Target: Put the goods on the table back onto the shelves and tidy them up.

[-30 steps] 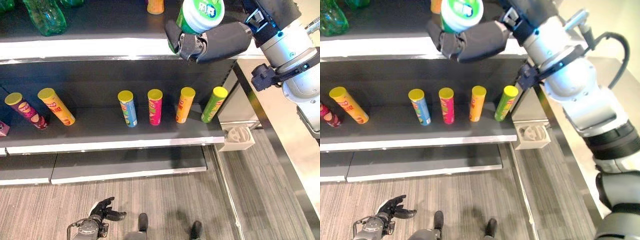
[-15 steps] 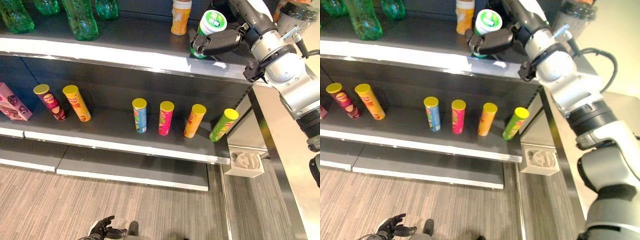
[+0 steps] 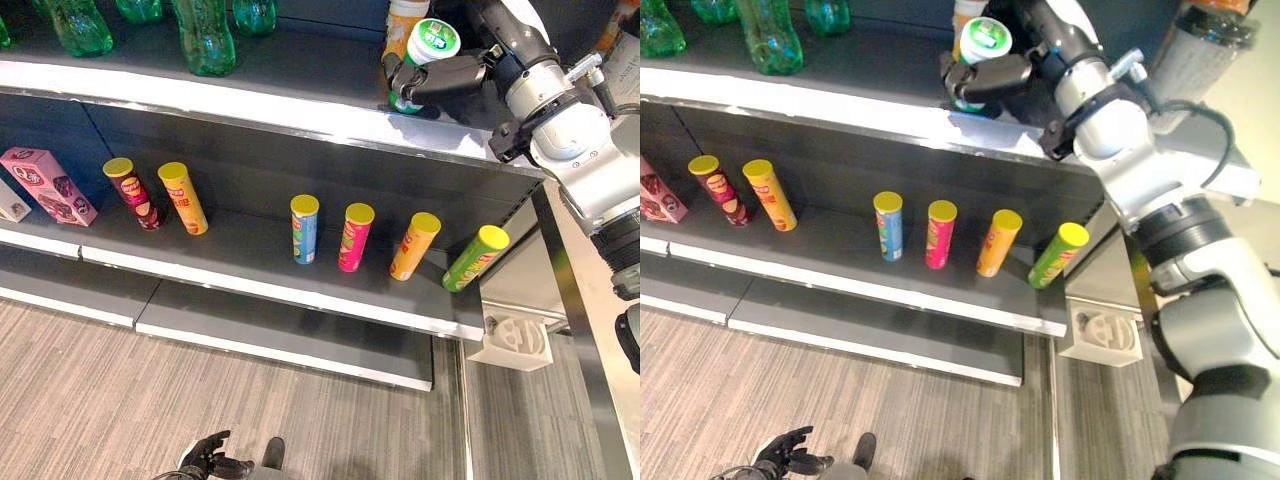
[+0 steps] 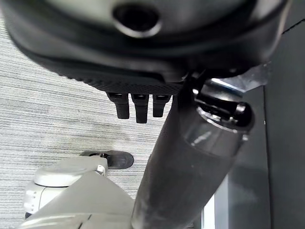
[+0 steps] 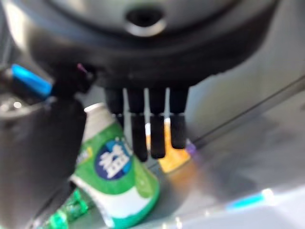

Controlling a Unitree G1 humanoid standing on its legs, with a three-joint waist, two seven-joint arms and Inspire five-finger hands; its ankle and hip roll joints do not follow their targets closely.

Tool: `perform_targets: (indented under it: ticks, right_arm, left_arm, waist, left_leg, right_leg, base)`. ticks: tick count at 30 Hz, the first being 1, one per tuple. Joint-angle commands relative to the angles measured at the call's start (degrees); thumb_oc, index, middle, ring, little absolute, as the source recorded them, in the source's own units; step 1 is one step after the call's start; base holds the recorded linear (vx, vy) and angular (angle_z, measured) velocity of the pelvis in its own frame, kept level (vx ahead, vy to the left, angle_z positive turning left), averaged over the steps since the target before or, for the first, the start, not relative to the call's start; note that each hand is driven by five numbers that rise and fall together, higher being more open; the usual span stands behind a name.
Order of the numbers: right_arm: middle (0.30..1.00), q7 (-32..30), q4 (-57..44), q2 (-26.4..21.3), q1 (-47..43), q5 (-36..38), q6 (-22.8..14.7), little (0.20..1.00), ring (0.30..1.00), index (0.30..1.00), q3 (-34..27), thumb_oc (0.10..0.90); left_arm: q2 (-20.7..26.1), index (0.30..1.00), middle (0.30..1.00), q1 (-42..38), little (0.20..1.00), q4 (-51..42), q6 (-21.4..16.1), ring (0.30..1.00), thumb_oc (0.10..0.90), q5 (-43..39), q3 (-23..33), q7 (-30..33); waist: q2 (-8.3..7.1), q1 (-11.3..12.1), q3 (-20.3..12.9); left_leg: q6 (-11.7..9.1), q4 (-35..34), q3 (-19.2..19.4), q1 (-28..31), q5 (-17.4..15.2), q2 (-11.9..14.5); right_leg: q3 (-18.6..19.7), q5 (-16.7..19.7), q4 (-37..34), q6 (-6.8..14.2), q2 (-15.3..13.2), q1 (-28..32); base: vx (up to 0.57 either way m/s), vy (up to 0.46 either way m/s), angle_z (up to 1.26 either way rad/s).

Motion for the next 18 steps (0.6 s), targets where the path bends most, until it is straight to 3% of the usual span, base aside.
perform_targets:
  ticks: [1, 18]
  right_arm:
    - [0.3, -2.07, 1.04, 0.09, -12.49, 2.63, -2.73, 0.3, 0.3, 0.3, 1.13, 0.4]
    - [0.3, -1.84, 2.18, 1.8, -13.62, 1.22, -2.35, 0.3, 0.3, 0.3, 2.86, 0.4]
  left_arm:
    - [3.64, 0.9, 0.9, -2.56, 0.9, 1.26, -2.34, 0.9, 0.8, -0.44, -3.43, 1.23]
    - [3.48, 0.9, 0.9, -2.83, 0.9, 1.94, -2.44, 0.9, 0.8, 0.38, -3.93, 1.46]
  waist:
    - [-2.99, 1.2, -1.76]
    - [-2.96, 1.24, -1.63]
  left_leg:
    - [-1.31, 0.26, 5.46, 3.04, -5.32, 0.39]
    - [-1.01, 0.26, 5.4, 3.04, -5.7, -0.2]
  right_leg:
    - [0.81, -0.47, 0.63, 4.86, -3.41, 3.67]
    - [0.48, -0.18, 0.63, 5.13, -4.05, 3.6]
  base:
    - [0.0, 0.0, 0.0]
    - [0.0, 0.0, 0.0]
